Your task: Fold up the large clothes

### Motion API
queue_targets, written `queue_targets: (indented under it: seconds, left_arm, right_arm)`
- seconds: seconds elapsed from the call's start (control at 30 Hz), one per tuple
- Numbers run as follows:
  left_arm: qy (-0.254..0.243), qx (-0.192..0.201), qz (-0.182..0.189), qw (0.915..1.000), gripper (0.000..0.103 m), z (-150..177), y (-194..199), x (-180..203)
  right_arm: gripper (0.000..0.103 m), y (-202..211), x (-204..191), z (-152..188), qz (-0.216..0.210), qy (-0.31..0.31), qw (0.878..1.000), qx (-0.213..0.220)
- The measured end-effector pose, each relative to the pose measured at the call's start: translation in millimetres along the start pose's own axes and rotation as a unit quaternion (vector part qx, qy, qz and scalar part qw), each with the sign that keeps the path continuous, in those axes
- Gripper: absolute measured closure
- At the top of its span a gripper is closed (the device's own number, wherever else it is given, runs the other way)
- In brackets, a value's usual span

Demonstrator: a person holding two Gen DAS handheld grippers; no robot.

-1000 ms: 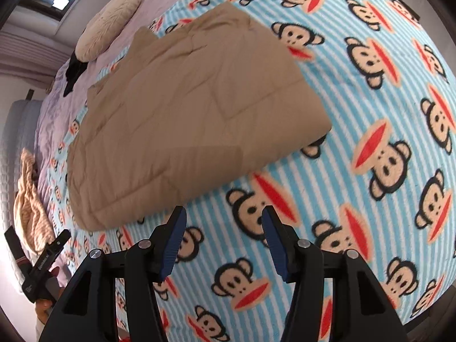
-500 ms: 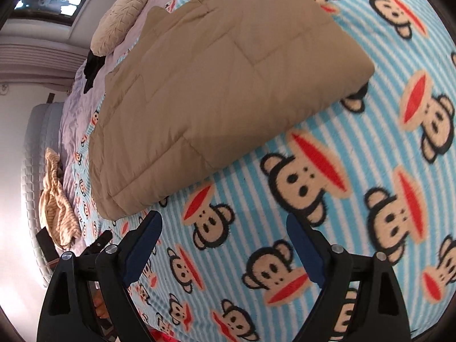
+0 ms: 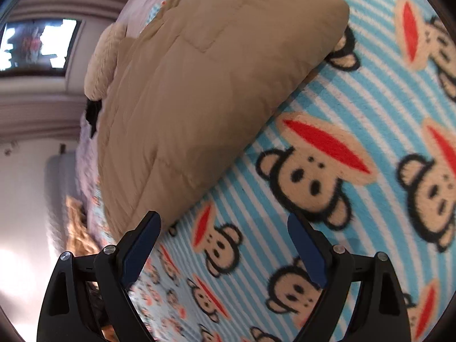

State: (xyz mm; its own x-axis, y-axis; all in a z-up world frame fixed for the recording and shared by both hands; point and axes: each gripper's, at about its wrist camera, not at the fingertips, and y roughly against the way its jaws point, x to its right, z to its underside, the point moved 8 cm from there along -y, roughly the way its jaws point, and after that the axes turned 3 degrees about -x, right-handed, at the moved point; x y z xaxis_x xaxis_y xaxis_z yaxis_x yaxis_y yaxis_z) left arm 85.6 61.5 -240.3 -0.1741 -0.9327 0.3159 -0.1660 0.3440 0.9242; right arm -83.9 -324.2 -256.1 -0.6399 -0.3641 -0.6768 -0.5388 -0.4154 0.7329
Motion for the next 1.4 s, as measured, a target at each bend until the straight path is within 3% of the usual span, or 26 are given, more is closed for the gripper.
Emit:
queue_targets:
  seconds: [0.13, 0.3, 0.43, 0.6, 0.63, 0.67, 0.7, 0.73, 0.77, 0.8, 0.83, 0.9, 0.97, 1.17, 1.4]
  left_arm:
    - [0.042, 0.019, 0.071, 0.9964, 0.000, -16, -3, -8]
    - [0.116, 0.022, 0.146, 0.9822, 0.000, -44, -24, -22]
    - [0.131, 0.032, 0.167, 0.9768, 0.000, -66, -37, -15]
    - [0.156, 0.040, 0.157, 0.9743, 0.000, -79, -57, -10]
    - [0.161, 0.045, 0.154, 0.9738, 0.004, -81, -58, -10]
    - [0.165, 0.049, 0.147, 0.9742, 0.025, -84, -58, -12]
    - [0.164, 0.050, 0.142, 0.9749, 0.035, -86, -58, -12]
    - [0.161, 0.051, 0.143, 0.9751, 0.055, -87, -57, -11]
    - [0.154, 0.055, 0.148, 0.9754, 0.070, -89, -52, -10]
    - [0.140, 0.061, 0.142, 0.9779, 0.073, -90, -46, -6]
    - [0.120, 0.070, 0.134, 0.9812, 0.080, -92, -40, -1]
    - [0.086, 0.083, 0.125, 0.9849, 0.084, -94, -27, 7]
    - [0.055, 0.098, 0.127, 0.9856, 0.085, -92, -10, 15]
    - [0.006, 0.098, 0.143, 0.9849, 0.085, -67, 28, 20]
    - [-0.022, 0.051, 0.149, 0.9872, 0.085, 15, 57, -4]
  right_arm:
    - [0.011, -11, -5, -13, -0.044, -0.008, 0.999, 0.000]
    - [0.011, -25, -17, -37, -0.097, -0.022, 0.995, 0.010]
    - [0.010, -38, -32, -55, -0.138, -0.034, 0.990, 0.010]
    - [0.010, -57, -36, -70, -0.142, -0.032, 0.989, 0.004]
    - [0.010, -60, -36, -70, -0.143, -0.035, 0.989, 0.005]
    - [0.010, -61, -35, -71, -0.148, -0.040, 0.988, 0.007]
    - [0.010, -60, -35, -71, -0.151, -0.044, 0.988, 0.008]
    - [0.012, -59, -33, -72, -0.153, -0.046, 0.987, 0.008]
    - [0.022, -58, -31, -72, -0.151, -0.052, 0.987, 0.011]
    - [0.040, -57, -26, -72, -0.151, -0.062, 0.987, 0.011]
    - [0.048, -58, -24, -71, -0.155, -0.068, 0.985, 0.008]
    - [0.072, -56, -22, -70, -0.166, -0.079, 0.983, 0.006]
    - [0.079, -50, -26, -69, -0.173, -0.071, 0.982, 0.011]
    - [0.082, -18, -39, -50, -0.198, -0.034, 0.980, 0.011]
    - [0.082, 14, -16, 14, -0.183, -0.039, 0.982, -0.006]
